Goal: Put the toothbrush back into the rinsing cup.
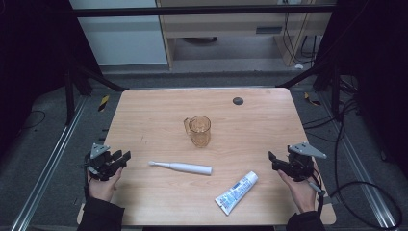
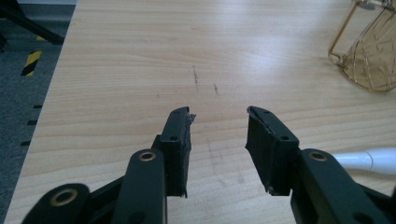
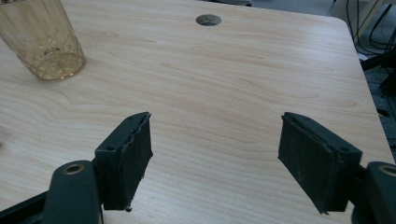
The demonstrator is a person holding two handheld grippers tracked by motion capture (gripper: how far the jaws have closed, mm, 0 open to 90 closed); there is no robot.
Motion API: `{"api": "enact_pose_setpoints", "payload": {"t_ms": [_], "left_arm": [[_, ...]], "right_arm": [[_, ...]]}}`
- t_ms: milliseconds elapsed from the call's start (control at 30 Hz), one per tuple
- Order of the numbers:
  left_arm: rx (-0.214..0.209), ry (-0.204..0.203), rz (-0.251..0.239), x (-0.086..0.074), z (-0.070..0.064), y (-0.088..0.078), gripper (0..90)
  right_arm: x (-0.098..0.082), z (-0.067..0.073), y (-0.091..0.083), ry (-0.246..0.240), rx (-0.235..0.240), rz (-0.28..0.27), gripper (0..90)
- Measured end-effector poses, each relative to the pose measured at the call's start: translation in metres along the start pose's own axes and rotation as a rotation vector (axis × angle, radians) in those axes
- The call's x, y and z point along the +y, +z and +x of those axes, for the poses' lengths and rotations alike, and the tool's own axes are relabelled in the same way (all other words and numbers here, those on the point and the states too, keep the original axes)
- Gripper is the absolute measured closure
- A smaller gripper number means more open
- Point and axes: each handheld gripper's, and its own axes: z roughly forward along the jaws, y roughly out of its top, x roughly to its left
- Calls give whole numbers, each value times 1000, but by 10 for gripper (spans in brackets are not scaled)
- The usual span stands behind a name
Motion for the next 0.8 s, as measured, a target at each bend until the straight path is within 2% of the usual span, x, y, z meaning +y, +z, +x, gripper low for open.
{"api": "enact_pose_setpoints", "payload": {"t_ms": [100, 233, 267, 300, 333, 500, 567, 667, 733, 767, 800], "left_arm": [[8, 10, 14, -1, -1, 0, 592], [22, 23, 21, -2, 0, -1, 589], [22, 23, 21, -2, 0, -1, 582], [23, 25, 20, -3, 0, -1, 582], [23, 33, 26, -3, 0, 0, 568], [20, 56, 29, -4, -2, 1, 549], [15, 65, 32, -4, -5, 2, 552], [9, 68, 36, -4, -5, 2, 568], [-3, 69, 42, -5, -6, 2, 618], [-3, 69, 42, -5, -6, 2, 637], [-14, 73, 50, -5, -8, 2, 651]], "right_arm": [[0, 1, -1, -9, 13, 1, 278], [7, 10, -7, -21, 84, 1, 324], [7, 10, -7, -21, 84, 1, 324], [9, 13, -8, -23, 98, 2, 334], [12, 18, -11, -24, 135, -2, 346], [21, 33, -12, -40, 180, 1, 370], [25, 40, -10, -55, 199, 6, 405], [30, 48, -8, -67, 228, 0, 446], [37, 58, -2, -86, 258, -9, 507], [37, 58, -2, -86, 258, -9, 507], [41, 65, 4, -85, 281, -6, 539]]}}
